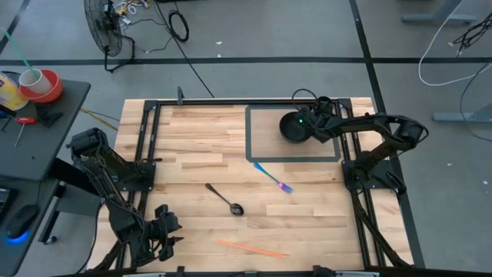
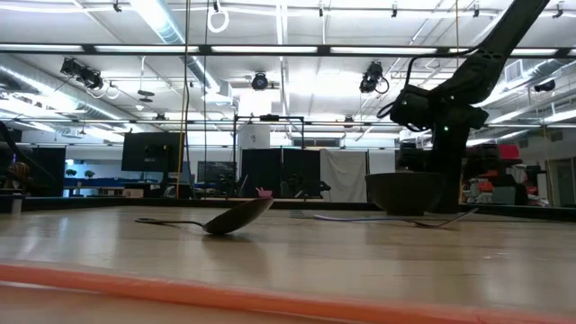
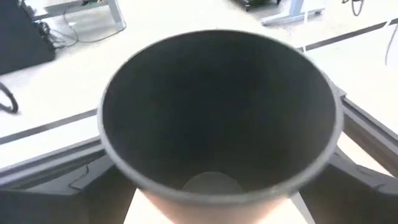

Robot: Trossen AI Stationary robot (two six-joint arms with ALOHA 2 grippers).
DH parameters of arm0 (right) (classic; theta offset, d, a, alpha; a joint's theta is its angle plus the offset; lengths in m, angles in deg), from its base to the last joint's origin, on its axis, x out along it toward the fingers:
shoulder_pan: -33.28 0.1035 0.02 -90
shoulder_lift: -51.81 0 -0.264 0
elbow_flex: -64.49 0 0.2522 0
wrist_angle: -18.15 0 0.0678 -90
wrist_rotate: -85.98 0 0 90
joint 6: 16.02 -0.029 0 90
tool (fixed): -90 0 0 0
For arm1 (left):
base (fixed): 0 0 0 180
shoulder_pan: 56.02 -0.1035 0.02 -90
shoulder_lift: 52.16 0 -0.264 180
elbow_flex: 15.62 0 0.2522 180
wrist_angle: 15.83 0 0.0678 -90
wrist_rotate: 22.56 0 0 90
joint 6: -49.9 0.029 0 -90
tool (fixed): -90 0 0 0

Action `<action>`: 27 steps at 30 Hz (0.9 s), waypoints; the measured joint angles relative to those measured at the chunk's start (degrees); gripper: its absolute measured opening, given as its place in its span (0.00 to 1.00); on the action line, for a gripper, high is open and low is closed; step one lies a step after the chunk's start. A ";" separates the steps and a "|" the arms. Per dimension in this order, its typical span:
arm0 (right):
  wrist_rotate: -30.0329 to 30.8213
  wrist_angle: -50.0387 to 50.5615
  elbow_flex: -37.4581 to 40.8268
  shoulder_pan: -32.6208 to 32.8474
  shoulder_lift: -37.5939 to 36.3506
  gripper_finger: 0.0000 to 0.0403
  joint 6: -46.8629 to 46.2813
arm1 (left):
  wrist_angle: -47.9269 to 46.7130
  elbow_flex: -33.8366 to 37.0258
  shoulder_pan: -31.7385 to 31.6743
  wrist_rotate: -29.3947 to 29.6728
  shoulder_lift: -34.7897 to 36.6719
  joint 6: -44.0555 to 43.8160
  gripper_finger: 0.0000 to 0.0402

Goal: Pick & Place Utensil
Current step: Put the black cup on the transparent mat to the top right of the black bowl

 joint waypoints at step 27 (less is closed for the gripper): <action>-2.82 7.93 -0.02 4.75 -6.69 0.96 -4.22 | 0.02 0.00 -0.02 0.00 0.00 0.00 0.49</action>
